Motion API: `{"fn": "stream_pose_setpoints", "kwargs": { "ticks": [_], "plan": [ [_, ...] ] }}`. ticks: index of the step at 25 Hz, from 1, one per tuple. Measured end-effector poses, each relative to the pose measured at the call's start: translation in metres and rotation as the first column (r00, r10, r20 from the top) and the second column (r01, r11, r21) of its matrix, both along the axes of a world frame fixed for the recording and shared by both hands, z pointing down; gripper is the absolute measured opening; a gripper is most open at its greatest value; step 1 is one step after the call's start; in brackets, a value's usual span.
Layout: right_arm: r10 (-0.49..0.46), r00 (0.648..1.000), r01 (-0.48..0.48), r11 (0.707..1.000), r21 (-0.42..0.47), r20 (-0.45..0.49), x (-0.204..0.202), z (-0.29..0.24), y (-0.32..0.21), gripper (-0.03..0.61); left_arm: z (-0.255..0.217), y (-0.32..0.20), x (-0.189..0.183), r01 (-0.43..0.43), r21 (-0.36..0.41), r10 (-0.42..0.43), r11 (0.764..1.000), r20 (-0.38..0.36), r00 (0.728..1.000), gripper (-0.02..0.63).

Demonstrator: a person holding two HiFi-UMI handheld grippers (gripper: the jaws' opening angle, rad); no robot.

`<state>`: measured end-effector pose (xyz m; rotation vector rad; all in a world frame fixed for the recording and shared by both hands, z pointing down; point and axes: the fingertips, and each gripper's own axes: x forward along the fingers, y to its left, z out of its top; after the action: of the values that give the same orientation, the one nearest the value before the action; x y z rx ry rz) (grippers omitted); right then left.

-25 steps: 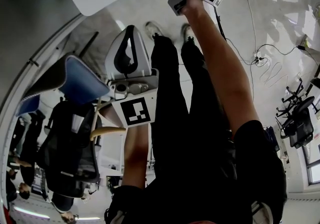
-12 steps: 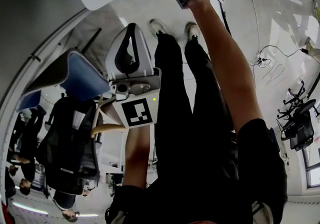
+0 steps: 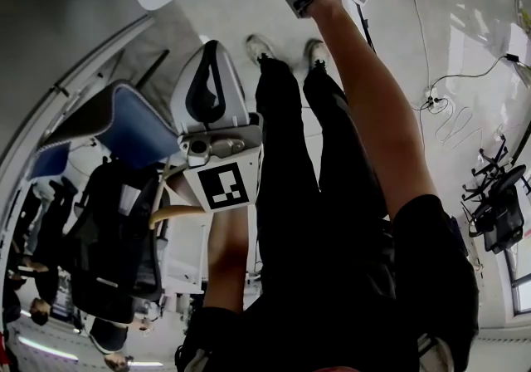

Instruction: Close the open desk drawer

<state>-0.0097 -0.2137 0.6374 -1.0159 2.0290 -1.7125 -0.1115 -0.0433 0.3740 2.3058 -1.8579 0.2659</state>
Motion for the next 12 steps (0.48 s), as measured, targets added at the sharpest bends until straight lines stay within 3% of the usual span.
{"fn": "stream_pose_setpoints", "kwargs": {
  "ticks": [12],
  "plan": [
    [-0.053, 0.998, 0.051, 0.997, -0.063, -0.018, 0.023, -0.016, 0.072, 0.063, -0.046, 0.029, 0.016, 0.036, 0.034, -0.037, 0.999, 0.024, 0.999, 0.017]
  ]
}}
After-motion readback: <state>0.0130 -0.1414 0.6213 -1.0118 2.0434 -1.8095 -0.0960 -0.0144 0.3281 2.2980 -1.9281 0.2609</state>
